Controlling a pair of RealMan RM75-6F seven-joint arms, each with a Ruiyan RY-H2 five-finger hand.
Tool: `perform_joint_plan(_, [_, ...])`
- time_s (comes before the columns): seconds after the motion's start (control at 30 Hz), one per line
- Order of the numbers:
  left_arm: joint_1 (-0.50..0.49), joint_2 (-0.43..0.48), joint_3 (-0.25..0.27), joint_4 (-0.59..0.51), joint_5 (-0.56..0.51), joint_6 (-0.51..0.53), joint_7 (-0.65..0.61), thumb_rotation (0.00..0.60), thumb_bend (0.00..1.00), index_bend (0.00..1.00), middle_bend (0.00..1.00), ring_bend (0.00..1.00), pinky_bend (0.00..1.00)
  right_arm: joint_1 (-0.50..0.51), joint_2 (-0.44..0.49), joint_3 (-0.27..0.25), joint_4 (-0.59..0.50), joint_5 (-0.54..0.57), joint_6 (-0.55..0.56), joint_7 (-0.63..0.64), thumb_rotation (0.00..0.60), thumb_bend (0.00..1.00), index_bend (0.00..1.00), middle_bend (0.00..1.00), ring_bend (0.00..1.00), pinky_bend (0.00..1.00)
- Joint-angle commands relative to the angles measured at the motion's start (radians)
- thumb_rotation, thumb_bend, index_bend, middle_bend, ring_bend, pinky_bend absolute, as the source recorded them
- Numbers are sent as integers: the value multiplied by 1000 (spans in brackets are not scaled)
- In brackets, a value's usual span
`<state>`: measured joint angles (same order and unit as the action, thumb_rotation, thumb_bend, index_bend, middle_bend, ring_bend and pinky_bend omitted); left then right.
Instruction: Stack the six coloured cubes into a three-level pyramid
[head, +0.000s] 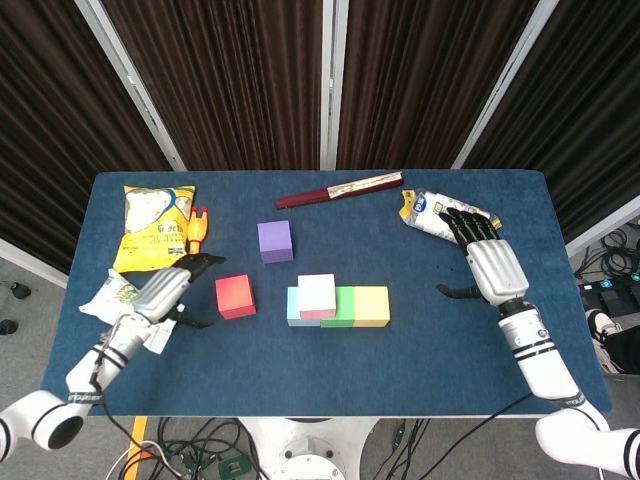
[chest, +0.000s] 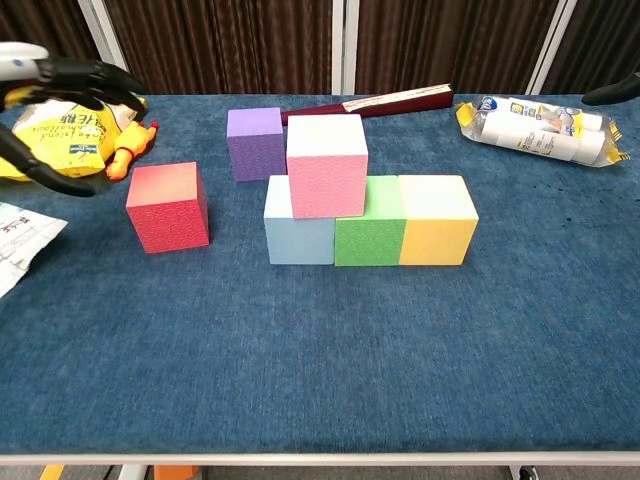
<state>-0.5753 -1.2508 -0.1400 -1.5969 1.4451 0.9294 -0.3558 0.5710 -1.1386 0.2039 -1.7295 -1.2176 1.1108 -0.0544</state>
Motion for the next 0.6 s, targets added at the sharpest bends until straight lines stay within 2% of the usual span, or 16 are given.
perform_joint_plan(0.03, [-41,-59,-21,12,-76,-45,59,600,0,114,120,57,102,1,-2,2,8,-2,-6,5,600,28,0,36,0,0])
perform_joint_plan(0.3, [-83,-155,-41,58,-262,-76,245,600,0,111,111,58,102,-18,1,-6,10,-19,1,27,600,27,0,37,0,0])
perform_joint_plan(0.47, [-91,-176,-36,63,-334,-80,315,600,0,111,111,63,116,-28,5,-11,15,-26,-1,43,600,28,0,37,0,0])
perform_joint_plan(0.6, [-96,-198,-35,75,-366,-72,350,600,0,137,135,115,136,-31,1,-11,22,-30,-4,53,600,28,0,39,0,0])
